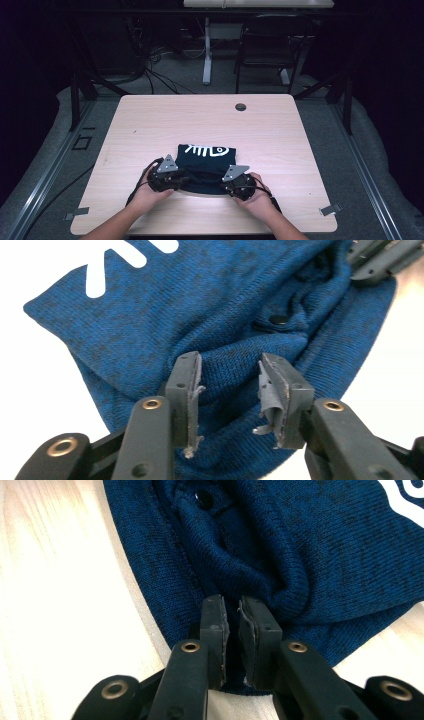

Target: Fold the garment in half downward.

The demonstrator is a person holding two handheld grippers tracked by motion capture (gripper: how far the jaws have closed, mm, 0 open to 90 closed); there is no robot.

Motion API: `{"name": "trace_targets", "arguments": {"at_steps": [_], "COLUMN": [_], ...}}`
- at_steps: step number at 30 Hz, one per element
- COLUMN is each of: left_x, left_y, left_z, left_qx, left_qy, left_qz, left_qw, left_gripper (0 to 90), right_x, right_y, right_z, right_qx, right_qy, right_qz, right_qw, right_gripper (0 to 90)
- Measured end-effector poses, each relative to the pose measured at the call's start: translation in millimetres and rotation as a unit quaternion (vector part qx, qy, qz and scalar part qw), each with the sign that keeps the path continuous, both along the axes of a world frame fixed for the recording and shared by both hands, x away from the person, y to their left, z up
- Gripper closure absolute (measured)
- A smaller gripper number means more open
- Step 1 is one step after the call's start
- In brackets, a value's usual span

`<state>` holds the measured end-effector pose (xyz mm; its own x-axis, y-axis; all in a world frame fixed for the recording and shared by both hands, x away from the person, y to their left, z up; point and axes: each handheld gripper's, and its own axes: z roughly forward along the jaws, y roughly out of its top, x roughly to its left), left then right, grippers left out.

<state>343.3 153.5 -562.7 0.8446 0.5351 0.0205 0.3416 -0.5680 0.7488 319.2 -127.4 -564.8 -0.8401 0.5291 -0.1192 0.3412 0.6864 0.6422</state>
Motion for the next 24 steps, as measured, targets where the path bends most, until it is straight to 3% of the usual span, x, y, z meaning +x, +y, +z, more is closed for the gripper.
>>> {"name": "trace_targets", "arguments": {"at_steps": [6,10,20,24], "left_x": [-12.3,-19.7,-29.6,-32.6], "left_y": [3.7,8.4,22.4,32.0], "left_z": [-1.0,-4.0,-0.2,1.0], "left_qx": [0.036,0.047,0.025,0.011], "left_qy": [-0.004,0.001,0.005,0.010], "left_qz": [-0.020,-0.030,-0.015,0.009], "left_qw": [0.9991,0.9984,0.9996,0.9999], "left_gripper": [58.7,58.7,57.1,55.2], "right_x": [-2.3,-5.5,-23.6,-29.9], "right_y": [-0.9,-1.9,-11.7,-17.8], "right_z": [0.4,0.8,8.8,12.6], "right_qx": [0.000,-0.001,0.003,0.007], "right_qy": [0.000,0.000,-0.006,-0.007], "right_qz": [0.000,0.002,-0.001,-0.008], "right_qw": [1.0000,1.0000,1.0000,0.9999], "right_gripper": [78.4,76.3,72.6,71.2]}}
